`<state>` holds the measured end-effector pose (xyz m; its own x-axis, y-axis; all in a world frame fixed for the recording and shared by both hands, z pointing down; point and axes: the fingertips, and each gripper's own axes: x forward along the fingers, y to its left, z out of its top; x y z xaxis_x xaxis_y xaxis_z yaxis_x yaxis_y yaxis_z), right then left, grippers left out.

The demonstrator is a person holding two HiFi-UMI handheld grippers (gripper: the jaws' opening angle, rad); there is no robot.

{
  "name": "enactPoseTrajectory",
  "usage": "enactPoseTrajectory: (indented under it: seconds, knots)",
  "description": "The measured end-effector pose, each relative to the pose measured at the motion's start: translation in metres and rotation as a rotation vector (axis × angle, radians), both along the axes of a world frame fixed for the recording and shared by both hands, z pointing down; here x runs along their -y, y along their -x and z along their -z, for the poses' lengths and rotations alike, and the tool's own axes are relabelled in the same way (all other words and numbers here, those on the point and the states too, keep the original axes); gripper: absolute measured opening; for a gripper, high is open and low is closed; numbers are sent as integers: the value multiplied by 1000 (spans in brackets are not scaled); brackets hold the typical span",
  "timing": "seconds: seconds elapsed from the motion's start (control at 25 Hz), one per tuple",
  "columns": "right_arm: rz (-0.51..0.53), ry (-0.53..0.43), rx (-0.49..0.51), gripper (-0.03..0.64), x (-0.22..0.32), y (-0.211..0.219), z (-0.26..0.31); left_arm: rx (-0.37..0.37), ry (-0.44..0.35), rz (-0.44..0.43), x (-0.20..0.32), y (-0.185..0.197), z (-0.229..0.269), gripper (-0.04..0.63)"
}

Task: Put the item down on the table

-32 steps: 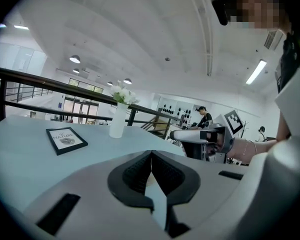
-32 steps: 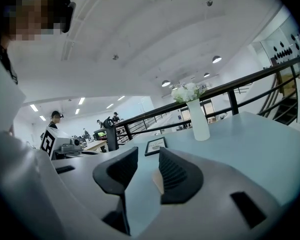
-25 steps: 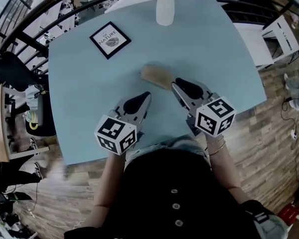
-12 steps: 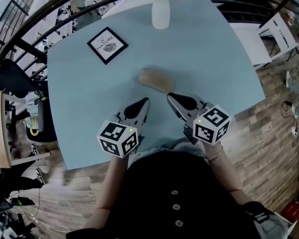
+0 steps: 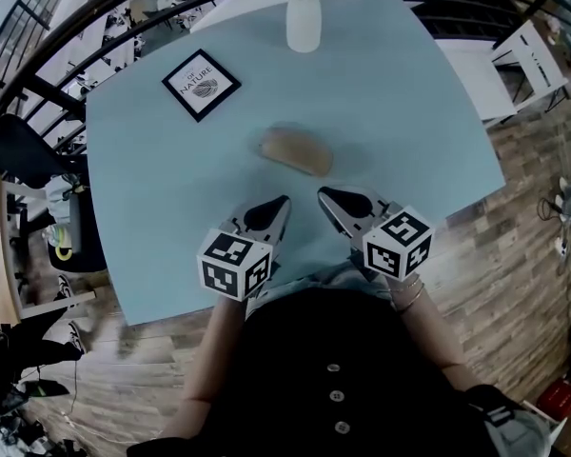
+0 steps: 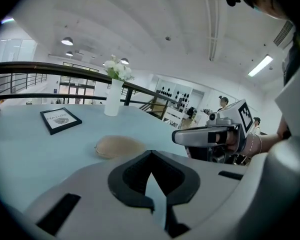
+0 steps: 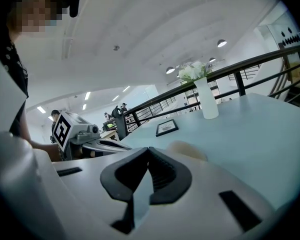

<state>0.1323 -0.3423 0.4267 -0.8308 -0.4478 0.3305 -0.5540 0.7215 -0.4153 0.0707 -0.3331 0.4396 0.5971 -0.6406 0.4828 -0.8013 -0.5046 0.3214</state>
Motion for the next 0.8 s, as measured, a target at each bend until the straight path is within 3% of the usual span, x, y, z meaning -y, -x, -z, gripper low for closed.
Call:
enactPoseTrajectory:
  seconds: [0.8]
  knots:
    - [24, 62, -9, 5, -7, 3, -18, 21, 39, -17, -1, -7, -9, 17]
